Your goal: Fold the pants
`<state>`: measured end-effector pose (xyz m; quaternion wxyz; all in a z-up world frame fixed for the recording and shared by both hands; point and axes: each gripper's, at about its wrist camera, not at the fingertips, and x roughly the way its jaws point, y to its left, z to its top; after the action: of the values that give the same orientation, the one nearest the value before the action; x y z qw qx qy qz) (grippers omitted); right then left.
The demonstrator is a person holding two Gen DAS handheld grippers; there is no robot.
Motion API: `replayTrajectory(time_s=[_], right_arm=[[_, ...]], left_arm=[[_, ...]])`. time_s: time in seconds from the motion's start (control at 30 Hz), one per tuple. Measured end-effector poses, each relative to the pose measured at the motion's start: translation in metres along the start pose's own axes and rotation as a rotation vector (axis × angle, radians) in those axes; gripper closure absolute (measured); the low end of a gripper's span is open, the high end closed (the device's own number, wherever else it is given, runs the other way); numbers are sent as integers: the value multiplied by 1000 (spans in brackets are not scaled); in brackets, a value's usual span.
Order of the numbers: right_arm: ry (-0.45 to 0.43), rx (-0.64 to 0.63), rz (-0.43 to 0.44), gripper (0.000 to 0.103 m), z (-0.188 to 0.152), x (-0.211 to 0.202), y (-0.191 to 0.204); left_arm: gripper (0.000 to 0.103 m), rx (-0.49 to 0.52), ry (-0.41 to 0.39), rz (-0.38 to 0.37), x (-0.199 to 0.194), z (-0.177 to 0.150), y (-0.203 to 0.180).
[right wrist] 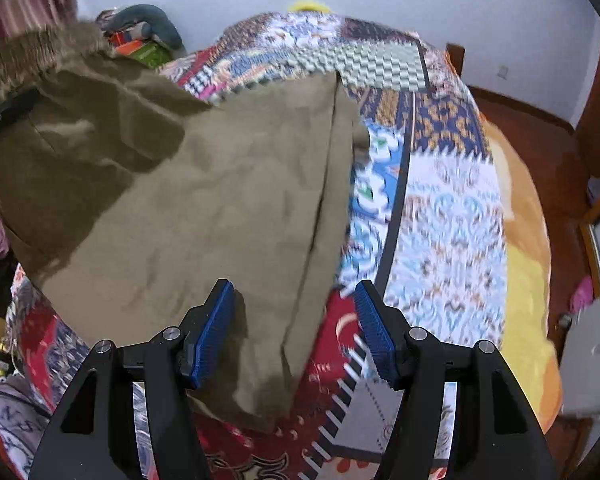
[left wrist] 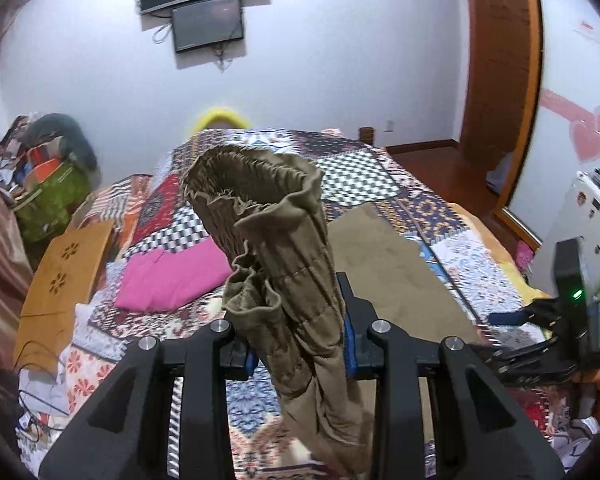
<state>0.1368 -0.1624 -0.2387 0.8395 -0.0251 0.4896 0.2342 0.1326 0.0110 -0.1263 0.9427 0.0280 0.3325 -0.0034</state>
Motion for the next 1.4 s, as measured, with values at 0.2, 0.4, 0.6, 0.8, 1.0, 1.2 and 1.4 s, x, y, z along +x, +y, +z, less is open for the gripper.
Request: replayTrajectory(time_s=[0.2,0.4,0.6,0.8,1.0,1.2,1.4], right_arm=[[-19,36,29,44,-2,1,-6],[-29,45,39,44,-5,-1,-7],[-39,57,51,44,-7,-3,-7],[-62,69,52,44,-7,-11,-8],[-92,94,38,44,-8,-23,-16],[-114,111,11,44,-10,-34,-23],[-133,128,-3,44,-8,-40,-32]], left_arm=[[72,3,42,-100,9,8,-22],[72,6,91,-174,23,10,-43],[73,3,163,-248,42,9,-59],[73,4,243,-297,61,1,-73],[69,9,289,-312,71,-10,-84],[60,2,340,-337,79,-16,-92],[52,25,331,-333,73,-15,-102]])
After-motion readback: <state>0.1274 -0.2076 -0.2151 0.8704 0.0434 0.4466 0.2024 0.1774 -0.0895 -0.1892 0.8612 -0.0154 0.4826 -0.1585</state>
